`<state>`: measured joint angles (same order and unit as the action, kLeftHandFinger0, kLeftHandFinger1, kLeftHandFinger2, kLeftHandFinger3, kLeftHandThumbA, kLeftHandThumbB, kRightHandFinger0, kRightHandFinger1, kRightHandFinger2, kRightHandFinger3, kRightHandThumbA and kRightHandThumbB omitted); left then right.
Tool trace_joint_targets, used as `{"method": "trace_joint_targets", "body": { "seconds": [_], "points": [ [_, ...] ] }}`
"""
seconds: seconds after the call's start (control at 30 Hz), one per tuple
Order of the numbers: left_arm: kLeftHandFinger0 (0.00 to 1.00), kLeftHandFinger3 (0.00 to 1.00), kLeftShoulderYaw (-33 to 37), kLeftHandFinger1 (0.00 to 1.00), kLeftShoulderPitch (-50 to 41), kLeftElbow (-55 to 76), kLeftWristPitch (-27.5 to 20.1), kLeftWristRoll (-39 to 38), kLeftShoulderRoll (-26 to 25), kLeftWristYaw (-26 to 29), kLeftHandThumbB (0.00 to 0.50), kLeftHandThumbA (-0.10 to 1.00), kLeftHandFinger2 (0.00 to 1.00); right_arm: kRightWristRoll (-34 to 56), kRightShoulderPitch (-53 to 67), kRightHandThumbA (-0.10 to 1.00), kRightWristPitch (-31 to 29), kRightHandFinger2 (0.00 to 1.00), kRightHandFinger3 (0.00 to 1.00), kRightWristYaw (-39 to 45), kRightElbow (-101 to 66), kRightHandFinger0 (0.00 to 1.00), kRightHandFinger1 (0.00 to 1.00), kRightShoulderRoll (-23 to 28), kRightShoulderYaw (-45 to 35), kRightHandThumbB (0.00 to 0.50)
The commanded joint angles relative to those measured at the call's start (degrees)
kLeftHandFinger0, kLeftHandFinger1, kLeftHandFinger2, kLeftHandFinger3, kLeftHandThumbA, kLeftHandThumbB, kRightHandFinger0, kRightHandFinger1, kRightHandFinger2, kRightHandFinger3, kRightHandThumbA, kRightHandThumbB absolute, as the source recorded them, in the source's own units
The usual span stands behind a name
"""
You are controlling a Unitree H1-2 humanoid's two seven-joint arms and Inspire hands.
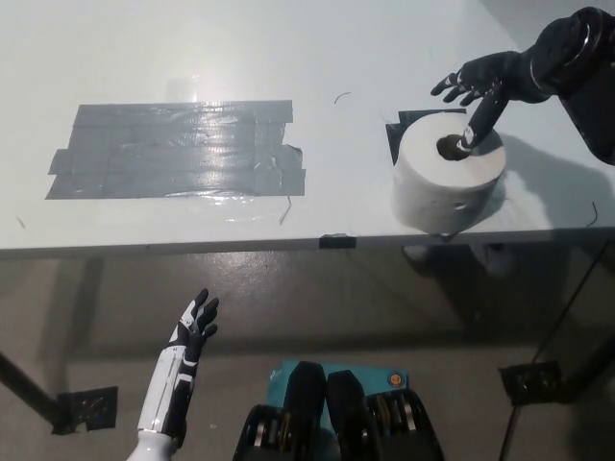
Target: A toilet paper roll is kept on the black spot on the desk infront of the robot and the robot inserts its right thumb into the hole in the centre to grab the roll. Then it passes the roll to a person.
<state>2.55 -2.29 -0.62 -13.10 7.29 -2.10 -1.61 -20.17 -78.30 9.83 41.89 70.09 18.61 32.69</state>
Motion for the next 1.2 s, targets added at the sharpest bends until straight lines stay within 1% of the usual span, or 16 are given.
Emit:
{"method": "trace_joint_targets", "body": {
  "seconds": [0.0,0.3,0.37,0.43,0.53,0.67,0.77,0.87,0.93,0.97,1.0,1.03,1.07,1.1,1.13,1.17],
  "points": [
    [1.0,1.0,-0.2,1.0,0.6,0.8,-2.4,0.0,0.1,1.0,0.152,1.0,1.0,-2.9,-5.2,0.9,-1.3,1.0,1.0,-0.2,0.3,1.0,1.0,-0.5,0.7,0.434],
    [1.0,1.0,-0.3,1.0,1.0,0.7,-2.3,-0.3,0.3,1.0,0.155,1.0,1.0,-6.0,-5.9,0.87,0.3,1.0,1.0,-3.8,1.9,1.0,1.0,-3.4,1.8,0.412],
    [1.0,1.0,-0.3,1.0,1.1,0.9,-2.3,0.2,0.0,1.1,0.152,1.0,1.0,-6.3,-5.9,0.86,0.6,1.0,1.0,-4.9,2.4,1.0,1.0,-3.9,1.7,0.417],
    [1.0,1.0,-0.4,1.0,1.5,0.8,-2.0,0.0,0.1,1.1,0.16,1.0,1.0,-7.9,-6.1,0.9,0.3,1.0,1.0,-6.3,2.9,1.0,1.0,-4.6,2.8,0.438],
    [1.0,1.0,-0.3,1.0,1.8,0.7,-2.1,0.0,0.1,1.0,0.158,1.0,1.0,-8.2,-6.3,0.87,-0.7,1.0,1.0,-7.5,3.9,1.0,1.0,-5.6,2.8,0.416],
    [1.0,1.0,-0.2,1.0,1.6,1.3,-1.5,0.2,0.1,0.9,0.155,1.0,1.0,-9.6,-6.1,0.9,-1.9,1.0,1.0,-7.7,4.4,1.0,1.0,-6.3,3.9,0.404],
    [1.0,1.0,-0.1,1.0,1.6,1.7,-1.1,0.8,0.1,1.1,0.159,1.0,1.0,-11.1,-6.1,0.83,0.1,1.0,1.0,-8.5,4.9,1.0,1.0,-7.4,5.1,0.406],
    [1.0,1.0,-0.1,1.0,1.8,1.4,-1.7,0.5,0.0,0.9,0.153,1.0,1.0,-13.2,-6.0,0.82,-0.9,1.0,1.0,-8.9,5.3,1.0,1.0,-7.6,7.3,0.414],
    [1.0,1.0,-0.1,1.0,2.0,1.4,-1.7,0.7,0.0,0.9,0.153,1.0,1.0,-14.0,-5.7,0.67,-0.2,1.0,1.0,-10.1,5.7,1.0,1.0,-7.9,8.2,0.419],
    [1.0,1.0,-0.1,1.0,2.0,1.6,-1.4,0.6,0.0,0.9,0.159,1.0,1.0,-13.7,-5.4,0.55,0.2,1.0,1.0,-10.9,6.0,1.0,1.0,-7.9,8.0,0.42],
    [1.0,1.0,-0.1,1.0,2.1,1.7,-1.1,0.3,0.0,0.7,0.159,1.0,1.0,-13.3,-5.2,0.51,0.2,1.0,1.0,-11.3,6.3,1.0,1.0,-7.8,7.6,0.417],
    [1.0,1.0,0.0,1.0,2.2,1.7,-1.0,0.7,0.1,0.9,0.165,1.0,1.0,-12.3,-4.8,0.32,0.6,1.0,1.0,-11.3,6.8,1.0,1.0,-7.5,6.6,0.344],
    [1.0,1.0,0.0,1.0,2.2,1.6,-1.0,0.7,0.1,0.8,0.165,1.0,1.0,-12.2,-4.6,0.24,0.9,1.0,1.0,-11.5,7.1,0.93,1.0,-7.5,6.4,0.349],
    [1.0,1.0,0.0,1.0,2.2,1.6,-1.1,0.6,0.1,0.8,0.164,1.0,1.0,-12.4,-4.4,0.15,1.1,0.88,1.0,-11.8,7.4,0.78,0.82,-7.5,6.5,0.355],
    [1.0,1.0,-0.1,1.0,2.2,1.7,-1.1,0.3,0.1,0.7,0.166,1.0,1.0,-13.2,-3.9,0.08,1.5,0.59,1.0,-12.3,7.8,0.51,0.52,-7.4,7.2,0.362],
    [1.0,1.0,-0.1,1.0,2.2,1.7,-1.0,0.2,0.1,0.7,0.167,1.0,1.0,-13.7,-3.5,0.01,1.8,0.42,0.95,-12.9,8.1,0.18,0.25,-7.4,7.6,0.351]
  ]
}}
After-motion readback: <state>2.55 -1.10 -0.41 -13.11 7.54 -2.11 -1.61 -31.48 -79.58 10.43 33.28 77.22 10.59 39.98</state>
